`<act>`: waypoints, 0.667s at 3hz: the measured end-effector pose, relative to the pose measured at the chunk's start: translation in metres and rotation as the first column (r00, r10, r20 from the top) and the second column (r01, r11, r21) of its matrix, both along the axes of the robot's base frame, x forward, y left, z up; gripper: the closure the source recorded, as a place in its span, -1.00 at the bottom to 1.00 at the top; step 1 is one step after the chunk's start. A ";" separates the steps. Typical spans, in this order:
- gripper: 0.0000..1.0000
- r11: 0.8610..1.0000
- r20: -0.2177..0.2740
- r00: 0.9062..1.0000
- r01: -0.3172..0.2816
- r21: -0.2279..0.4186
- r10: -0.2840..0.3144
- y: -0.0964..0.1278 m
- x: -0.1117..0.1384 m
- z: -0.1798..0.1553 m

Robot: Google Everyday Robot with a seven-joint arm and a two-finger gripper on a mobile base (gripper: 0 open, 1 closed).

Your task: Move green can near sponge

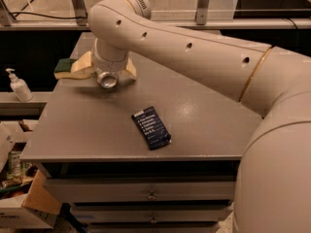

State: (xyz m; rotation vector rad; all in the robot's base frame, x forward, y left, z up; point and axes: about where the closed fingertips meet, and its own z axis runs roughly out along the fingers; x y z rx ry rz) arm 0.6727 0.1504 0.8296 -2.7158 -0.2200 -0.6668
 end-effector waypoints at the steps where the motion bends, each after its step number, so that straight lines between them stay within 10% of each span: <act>1: -1.00 0.998 0.045 0.999 0.014 0.064 -0.017 -0.009 0.005 0.031; 2: -1.00 0.987 0.111 0.991 0.054 0.151 -0.071 -0.032 0.017 0.076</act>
Offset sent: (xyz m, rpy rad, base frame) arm 0.0329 -0.0649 0.1379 0.2567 -0.2120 -0.1286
